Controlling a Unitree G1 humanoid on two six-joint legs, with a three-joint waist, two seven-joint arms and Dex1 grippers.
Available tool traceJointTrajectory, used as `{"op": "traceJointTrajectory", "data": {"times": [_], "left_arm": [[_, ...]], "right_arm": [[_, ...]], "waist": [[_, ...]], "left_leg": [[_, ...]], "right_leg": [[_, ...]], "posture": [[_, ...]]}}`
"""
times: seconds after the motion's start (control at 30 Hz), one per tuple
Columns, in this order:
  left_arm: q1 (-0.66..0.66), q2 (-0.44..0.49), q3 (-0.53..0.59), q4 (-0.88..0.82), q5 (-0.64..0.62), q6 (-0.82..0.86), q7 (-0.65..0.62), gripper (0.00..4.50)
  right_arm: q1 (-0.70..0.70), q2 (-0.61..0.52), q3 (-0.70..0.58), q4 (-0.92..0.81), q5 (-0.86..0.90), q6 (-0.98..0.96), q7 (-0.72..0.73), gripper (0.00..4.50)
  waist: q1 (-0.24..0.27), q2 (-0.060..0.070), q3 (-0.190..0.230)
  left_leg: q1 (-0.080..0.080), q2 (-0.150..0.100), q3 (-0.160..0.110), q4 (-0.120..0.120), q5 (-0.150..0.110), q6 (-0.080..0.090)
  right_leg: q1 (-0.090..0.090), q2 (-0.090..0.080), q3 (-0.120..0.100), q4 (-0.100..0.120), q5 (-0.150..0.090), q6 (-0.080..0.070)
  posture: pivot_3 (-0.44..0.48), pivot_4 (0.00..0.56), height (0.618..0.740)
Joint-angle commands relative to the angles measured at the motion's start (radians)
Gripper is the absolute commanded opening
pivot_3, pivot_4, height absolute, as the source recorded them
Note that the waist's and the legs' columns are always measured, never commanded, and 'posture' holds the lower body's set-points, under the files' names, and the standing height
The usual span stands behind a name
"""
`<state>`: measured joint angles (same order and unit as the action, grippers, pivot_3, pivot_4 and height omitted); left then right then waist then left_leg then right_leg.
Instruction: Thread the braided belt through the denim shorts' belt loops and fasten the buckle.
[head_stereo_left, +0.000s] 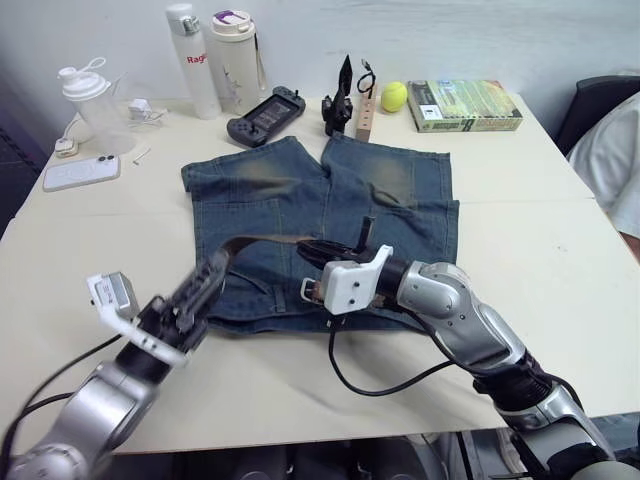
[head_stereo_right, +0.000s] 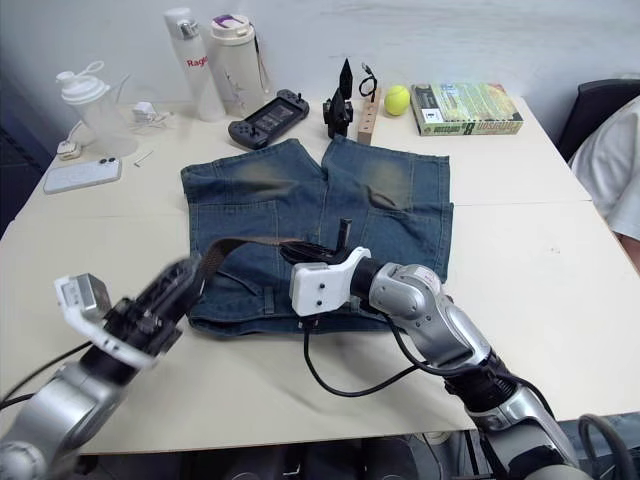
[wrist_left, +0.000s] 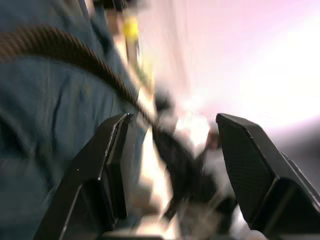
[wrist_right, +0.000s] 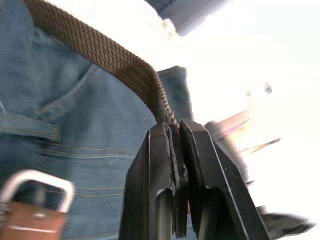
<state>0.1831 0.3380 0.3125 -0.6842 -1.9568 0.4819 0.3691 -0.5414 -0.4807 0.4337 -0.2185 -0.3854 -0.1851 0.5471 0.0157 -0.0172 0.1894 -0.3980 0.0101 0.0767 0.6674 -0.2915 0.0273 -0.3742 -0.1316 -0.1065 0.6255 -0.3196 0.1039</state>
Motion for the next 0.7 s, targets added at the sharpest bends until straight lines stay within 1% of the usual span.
{"op": "traceJointTrajectory", "data": {"times": [0.03,0.17,0.27,0.43,0.7], "left_arm": [[-0.048,-0.024,-0.052,-0.019,-0.015,-0.049,0.124,2.86],[-0.078,-0.089,-0.056,-0.008,-0.015,-0.08,0.172,2.86],[-0.077,-0.089,-0.042,0.04,-0.015,-0.051,0.182,2.86],[-0.094,-0.097,-0.038,0.103,-0.015,0.008,0.15,2.86],[-0.198,-0.139,-0.051,0.183,-0.015,0.054,0.189,2.86]], "right_arm": [[0.005,-0.033,-0.002,0.047,-0.072,-0.193,-0.081,0.0],[0.005,-0.038,-0.013,0.096,-0.097,-0.306,-0.123,0.0],[-0.001,-0.027,-0.029,0.108,-0.103,-0.352,-0.147,0.0],[0.006,-0.023,-0.031,0.114,-0.095,-0.384,-0.144,0.0],[0.016,-0.017,-0.035,0.109,-0.084,-0.411,-0.131,0.0]], "waist": [[-0.002,-0.003,-0.002],[-0.013,-0.003,-0.002],[-0.016,-0.003,-0.002],[-0.013,-0.003,-0.002],[-0.012,-0.003,-0.002]], "left_leg": [[0.0,0.001,0.0,0.0,0.0,0.0],[0.0,0.002,0.001,-0.001,0.0,0.0],[0.0,0.002,0.001,-0.001,0.0,0.0],[0.0,0.002,0.001,-0.001,0.0,0.0],[0.0,0.002,0.001,0.0,0.001,0.0]], "right_leg": [[0.0,0.0,0.0,0.001,0.0,0.0],[0.001,0.003,0.0,0.0,0.0,0.0],[0.001,0.004,0.0,0.001,0.0,0.0],[0.001,0.006,0.0,0.0,0.0,0.0],[0.001,0.006,0.0,-0.001,0.0,0.0]], "posture": [[0.0,0.15,0.72],[0.0,0.15,0.72],[0.0,0.15,0.72],[0.0,0.15,0.72],[0.0,0.15,0.72]]}}
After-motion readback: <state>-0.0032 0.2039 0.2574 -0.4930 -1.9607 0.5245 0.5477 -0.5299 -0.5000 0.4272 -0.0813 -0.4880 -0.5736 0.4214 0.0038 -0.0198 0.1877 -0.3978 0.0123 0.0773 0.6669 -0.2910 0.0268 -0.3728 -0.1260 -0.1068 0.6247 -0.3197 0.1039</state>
